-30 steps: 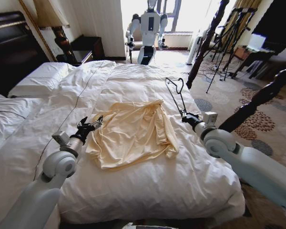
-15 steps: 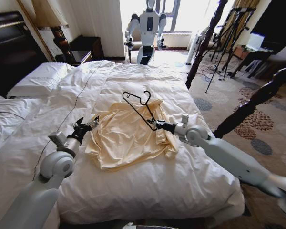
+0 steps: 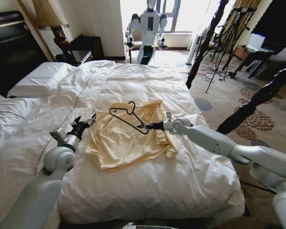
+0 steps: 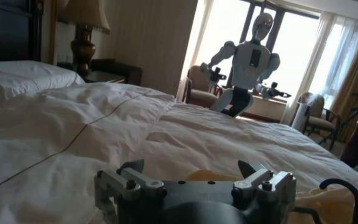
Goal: Pick up the clothes from the bed and hang them on the clothes hanger.
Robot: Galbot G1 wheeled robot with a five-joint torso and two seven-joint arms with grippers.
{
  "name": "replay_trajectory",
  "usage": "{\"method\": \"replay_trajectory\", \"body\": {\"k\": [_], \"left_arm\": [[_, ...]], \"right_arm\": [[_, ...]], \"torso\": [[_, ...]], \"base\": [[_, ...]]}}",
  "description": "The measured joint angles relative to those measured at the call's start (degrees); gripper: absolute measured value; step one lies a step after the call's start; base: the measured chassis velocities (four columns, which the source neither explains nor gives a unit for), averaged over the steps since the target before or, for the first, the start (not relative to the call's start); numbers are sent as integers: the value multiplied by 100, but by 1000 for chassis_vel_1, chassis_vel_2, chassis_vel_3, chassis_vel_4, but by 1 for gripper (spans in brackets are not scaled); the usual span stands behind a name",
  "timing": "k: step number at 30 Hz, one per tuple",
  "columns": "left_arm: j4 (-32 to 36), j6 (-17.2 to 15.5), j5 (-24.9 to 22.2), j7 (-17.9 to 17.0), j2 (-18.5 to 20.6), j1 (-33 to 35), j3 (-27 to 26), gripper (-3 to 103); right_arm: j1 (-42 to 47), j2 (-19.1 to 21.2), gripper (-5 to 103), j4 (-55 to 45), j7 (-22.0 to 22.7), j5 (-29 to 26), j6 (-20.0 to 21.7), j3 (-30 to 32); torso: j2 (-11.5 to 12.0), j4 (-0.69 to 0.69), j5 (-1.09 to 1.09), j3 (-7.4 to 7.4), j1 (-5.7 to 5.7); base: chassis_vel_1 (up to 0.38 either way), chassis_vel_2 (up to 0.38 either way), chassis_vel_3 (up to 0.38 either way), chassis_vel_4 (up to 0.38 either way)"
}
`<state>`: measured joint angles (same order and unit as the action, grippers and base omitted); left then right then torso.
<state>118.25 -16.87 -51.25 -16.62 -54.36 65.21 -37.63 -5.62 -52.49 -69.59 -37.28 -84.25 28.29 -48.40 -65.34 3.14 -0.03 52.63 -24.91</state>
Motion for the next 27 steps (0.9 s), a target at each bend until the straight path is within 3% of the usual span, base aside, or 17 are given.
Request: {"method": "replay_trajectory", "body": {"k": [5,8,10,11,14,17,18,21,22,25,27], "left_arm": [[-28,0,24,29,-60,-66,60,100],[-27,0,20,37,-67,-89,73,100],[-24,0,16,37,-67,-87,69,100],[-15,12,12,43,-66,-67,44,100],[15,24,2,59,-65,-27,1,100],[88,46,-14,116,-82,33,-49,100],[88,46,-14,116,-82,33,-49,100],[159,59,-16,140,-141,83,-58,100],[159,59,-16,140,-141,83,-58,100],[250,65,-16,153,-158,179,-99,100],[264,69,-17,154,-151,196,-116,100]], "right_arm": [[44,-59,0,134,209,381,186,43],[111,-167,-2,9,1025,526,122,100],[122,-180,-2,-18,1187,568,80,114],[143,-201,1,-86,1668,827,-58,140],[154,-176,3,-157,2034,1119,-209,143],[168,-40,14,-330,2684,1511,-477,139],[168,-40,14,-330,2684,1511,-477,139],[219,-65,28,-328,3456,1875,-998,112],[219,-65,28,-328,3456,1875,-998,112],[269,-316,45,-160,3942,2021,-1276,125],[274,-389,45,-113,4005,2046,-1291,132]], "torso": [[0,0,0,0,1],[0,-3,0,0,0],[0,-4,0,0,0],[0,-4,0,0,1],[0,-4,1,0,1],[0,-2,0,0,1],[0,-2,0,0,1],[0,-1,0,-1,1],[0,-1,0,-1,1],[0,-3,1,0,1],[0,-3,0,-1,1]], "base": [[0,0,0,0],[0,0,0,0],[0,0,0,0],[0,0,0,0],[0,0,0,0],[0,0,0,0],[0,0,0,0],[0,0,0,0],[0,0,0,0],[0,0,0,0],[0,0,0,0]]}}
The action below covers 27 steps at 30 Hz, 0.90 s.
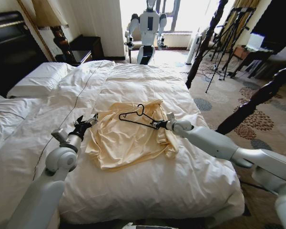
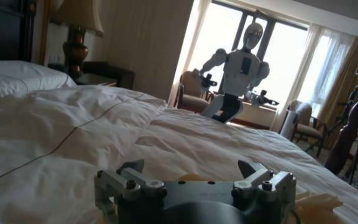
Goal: Pick up the clothes from the bed and hang them on the clothes hanger.
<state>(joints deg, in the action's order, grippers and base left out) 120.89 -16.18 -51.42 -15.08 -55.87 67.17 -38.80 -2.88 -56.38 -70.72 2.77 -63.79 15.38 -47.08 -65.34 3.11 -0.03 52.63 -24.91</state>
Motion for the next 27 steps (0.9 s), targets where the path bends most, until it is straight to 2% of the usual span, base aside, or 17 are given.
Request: {"method": "replay_trajectory", "body": {"k": [4,7,8,10,12,15,19,20,22,25,26,27], "left_arm": [[18,24,-10,2,55,63,-85,100],[20,36,-11,2,64,87,-101,100],[23,42,-12,2,66,107,-109,100],[23,50,-12,1,66,117,-113,100],[22,63,-12,-2,70,134,-115,100],[5,71,-11,-5,81,135,-115,100],[-29,83,-13,-12,124,114,-109,100],[-44,86,-15,-14,138,101,-105,100],[-53,87,-17,-15,147,93,-103,100],[-72,89,-24,-17,154,82,-94,100],[-72,89,-24,-17,154,82,-94,100],[-78,89,-25,-17,154,82,-88,100]], "right_arm": [[48,-455,67,362,350,377,-64,85],[64,-637,72,567,459,545,-100,143],[74,-768,83,717,512,655,-124,192],[77,-836,83,790,524,705,-131,215],[97,-981,93,956,528,818,-137,249],[134,-1080,99,1105,508,902,-171,275],[227,-1211,101,1245,481,986,-171,340],[245,-1239,96,1279,474,1026,-170,348],[258,-1259,96,1301,466,1053,-172,358],[271,-1274,80,1311,466,1072,-172,365],[271,-1274,80,1311,466,1072,-172,365],[275,-1266,75,1307,475,1081,-172,365]], "torso": [[0,-1,-1,0,0],[0,-1,-1,0,0],[0,0,-1,0,0],[0,1,-1,0,0],[0,1,-2,0,0],[0,0,-2,0,0],[0,1,-1,0,0],[0,1,-1,0,0],[0,1,-1,0,0],[0,0,-1,0,0],[0,0,-1,0,0],[0,0,-1,0,0]], "base": [[0,0,0,0],[0,0,0,0],[0,0,0,0],[0,0,0,0],[0,0,0,0],[0,0,0,0],[0,0,0,0],[0,0,0,0],[0,0,0,0],[0,0,0,0],[0,0,0,0],[0,0,0,0]]}}
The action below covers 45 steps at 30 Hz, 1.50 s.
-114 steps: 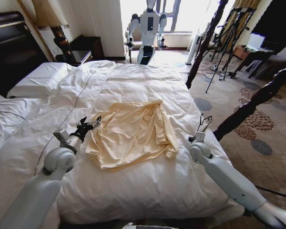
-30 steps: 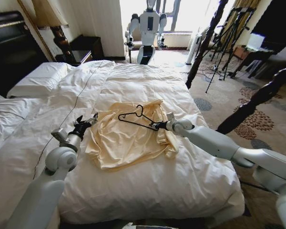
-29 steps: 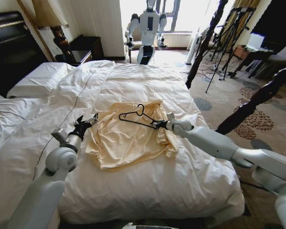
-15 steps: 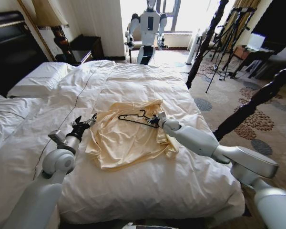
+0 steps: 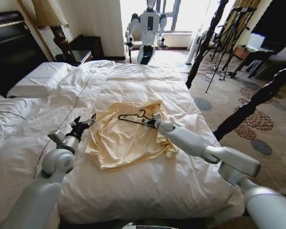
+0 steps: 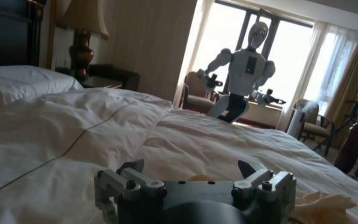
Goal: Pick up the clothes from the bed and hang them on the clothes hanger.
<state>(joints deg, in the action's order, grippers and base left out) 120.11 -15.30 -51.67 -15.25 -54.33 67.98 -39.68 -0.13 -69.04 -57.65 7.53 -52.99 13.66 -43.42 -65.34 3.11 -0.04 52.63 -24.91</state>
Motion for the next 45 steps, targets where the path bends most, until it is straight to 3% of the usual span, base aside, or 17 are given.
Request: {"method": "replay_trajectory", "body": {"k": [5,7,10,13,14,16,19,31,35,38,39,42,45], "left_arm": [[-37,0,0,-2,-9,-26,34,100],[-44,0,0,-2,-9,-36,40,100],[-78,-3,-3,-4,-11,-73,77,100],[-81,-4,-7,-5,-10,-79,85,100],[-82,-7,-12,-5,0,-82,89,100],[-85,-9,-14,-6,10,-88,92,100],[-110,-17,-19,-6,24,-137,117,100],[-127,-28,15,-6,-65,-148,153,100],[-131,-33,21,-7,-93,-173,171,100],[-165,-41,28,-12,-143,-241,181,100],[-165,-41,28,-12,-143,-241,181,100],[-203,-42,57,-13,-240,-287,182,100],[-206,-42,78,-13,-290,-289,182,100]], "right_arm": [[48,99,53,-135,62,37,-34,-1],[64,110,53,-154,71,52,-50,-1],[160,135,37,-227,101,142,-88,43],[190,148,32,-251,99,176,-97,51],[210,152,21,-258,96,186,-104,73],[223,151,21,-261,95,192,-110,93],[249,157,5,-276,116,239,-183,123],[-34,320,3,-598,-129,462,-381,197],[-319,281,3,-355,-508,431,-491,-103],[-712,83,3,335,-1363,610,-866,-571],[-712,83,3,335,-1363,610,-866,-571],[-805,-305,3,1043,-2091,1080,-1371,-584],[-811,-523,3,1300,-2335,1296,-1569,-589]], "torso": [[0,0,1,0,0],[0,0,1,0,0],[0,0,2,0,0],[0,0,1,0,0],[0,0,1,0,0],[0,0,1,0,0],[0,0,1,0,0],[0,1,1,0,0],[0,0,1,0,0],[0,1,0,0,0],[0,1,0,0,0],[0,2,1,0,0],[0,-2,1,0,0]], "base": [[0,0,0,0],[0,0,0,0],[0,0,0,0],[0,0,0,0],[0,0,0,0],[0,0,0,0],[0,0,0,0],[0,0,0,0],[0,0,0,0],[0,0,0,0],[0,0,0,0],[0,0,0,0],[0,0,0,0]]}}
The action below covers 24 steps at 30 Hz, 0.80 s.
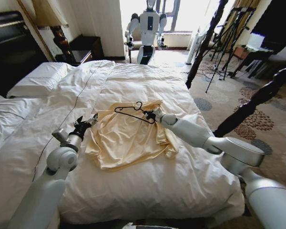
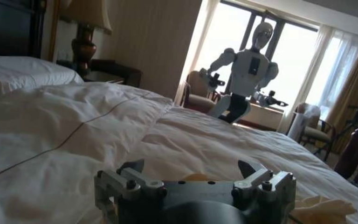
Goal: Pick up the clothes from the bed and hang them on the clothes hanger.
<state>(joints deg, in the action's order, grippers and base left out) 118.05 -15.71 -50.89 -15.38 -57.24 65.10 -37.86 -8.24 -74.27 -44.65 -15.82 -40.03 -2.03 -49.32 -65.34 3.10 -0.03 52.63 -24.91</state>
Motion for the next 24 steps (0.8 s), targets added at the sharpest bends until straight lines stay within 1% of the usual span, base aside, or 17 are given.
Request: {"method": "replay_trajectory", "body": {"k": [2,3,5,7,9,11,13,16,18,21,22,24], "left_arm": [[0,0,18,0,-44,10,-18,100],[-1,0,25,0,-65,16,-38,100],[-1,0,28,0,-73,17,-47,100],[-17,3,42,3,-107,13,-67,100],[-20,5,45,4,-116,10,-71,100],[-21,8,48,9,-124,4,-74,100],[-22,8,48,10,-126,1,-74,100],[-88,9,59,42,-130,-46,-48,100],[-104,9,64,47,-129,-59,-39,100],[-302,-30,143,147,-58,-280,75,100],[-302,-30,143,147,-58,-280,75,100],[-349,-77,132,153,-19,-389,99,100]], "right_arm": [[0,-147,3,107,-80,239,70,21],[0,-231,0,174,-102,329,148,30],[0,-268,0,214,-103,361,166,30],[0,-427,0,427,-61,529,183,41],[1,-464,0,498,-36,602,205,61],[4,-481,1,601,100,769,226,101],[4,-473,1,599,114,787,235,105],[3,-324,6,550,155,895,253,128],[3,-307,6,540,155,899,253,131],[69,-135,16,280,93,851,300,144],[69,-135,16,280,93,851,300,144],[115,-95,26,162,51,833,374,178]], "torso": [[0,0,0,0,0],[0,0,-1,0,0],[0,1,0,0,0],[0,2,0,0,0],[0,1,0,0,0],[0,1,0,0,0],[0,1,0,0,0],[0,3,1,0,1],[0,3,1,0,0],[0,3,1,0,0],[0,3,1,0,0],[0,3,1,0,0]], "base": [[0,0,0,0],[0,0,0,0],[0,0,0,0],[0,0,0,0],[0,0,0,0],[0,0,0,0],[0,0,0,0],[0,0,0,0],[0,0,0,0],[0,0,0,0],[0,0,0,0],[0,0,0,0]]}}
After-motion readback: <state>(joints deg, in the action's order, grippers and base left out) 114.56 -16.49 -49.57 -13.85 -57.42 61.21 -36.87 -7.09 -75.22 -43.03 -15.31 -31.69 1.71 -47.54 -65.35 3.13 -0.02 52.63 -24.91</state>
